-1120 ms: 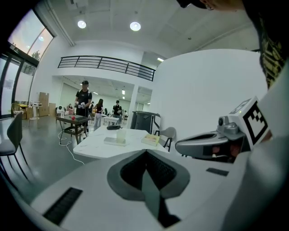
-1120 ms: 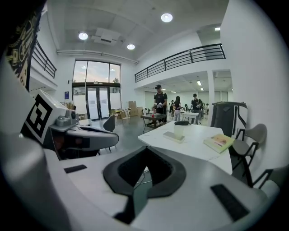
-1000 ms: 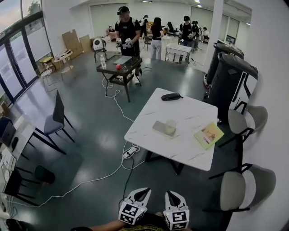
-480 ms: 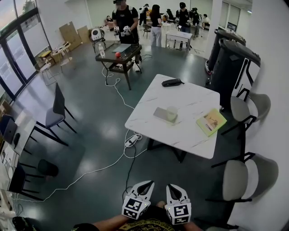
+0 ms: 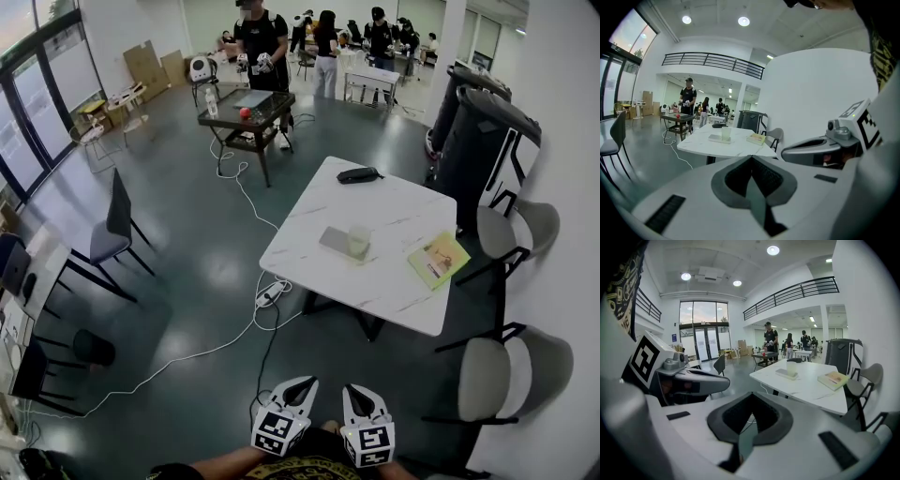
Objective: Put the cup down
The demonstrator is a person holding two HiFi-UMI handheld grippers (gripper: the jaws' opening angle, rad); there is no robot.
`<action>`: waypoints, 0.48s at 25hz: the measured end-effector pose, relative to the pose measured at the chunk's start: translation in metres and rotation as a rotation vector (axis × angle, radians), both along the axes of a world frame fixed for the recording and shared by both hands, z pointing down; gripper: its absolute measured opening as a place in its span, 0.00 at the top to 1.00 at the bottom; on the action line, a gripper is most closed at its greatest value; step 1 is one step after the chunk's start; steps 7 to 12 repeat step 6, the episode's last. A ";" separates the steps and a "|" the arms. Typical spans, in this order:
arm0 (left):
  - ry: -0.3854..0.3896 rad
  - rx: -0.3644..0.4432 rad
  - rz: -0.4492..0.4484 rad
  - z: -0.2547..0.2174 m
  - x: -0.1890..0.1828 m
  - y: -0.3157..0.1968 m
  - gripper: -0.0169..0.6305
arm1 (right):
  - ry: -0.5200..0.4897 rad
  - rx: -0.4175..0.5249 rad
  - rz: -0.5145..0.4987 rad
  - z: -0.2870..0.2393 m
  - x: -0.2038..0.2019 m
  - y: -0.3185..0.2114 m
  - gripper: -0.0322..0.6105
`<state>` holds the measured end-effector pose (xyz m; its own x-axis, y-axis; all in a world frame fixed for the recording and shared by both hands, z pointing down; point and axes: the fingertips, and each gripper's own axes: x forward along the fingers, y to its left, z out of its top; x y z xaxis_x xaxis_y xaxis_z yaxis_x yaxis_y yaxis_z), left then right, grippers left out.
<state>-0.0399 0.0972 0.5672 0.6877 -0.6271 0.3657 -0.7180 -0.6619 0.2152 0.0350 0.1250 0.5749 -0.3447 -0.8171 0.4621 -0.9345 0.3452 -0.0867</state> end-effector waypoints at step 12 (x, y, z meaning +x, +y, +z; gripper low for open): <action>0.008 -0.006 0.010 -0.001 -0.009 -0.010 0.96 | -0.002 -0.008 -0.002 -0.002 -0.012 -0.007 0.94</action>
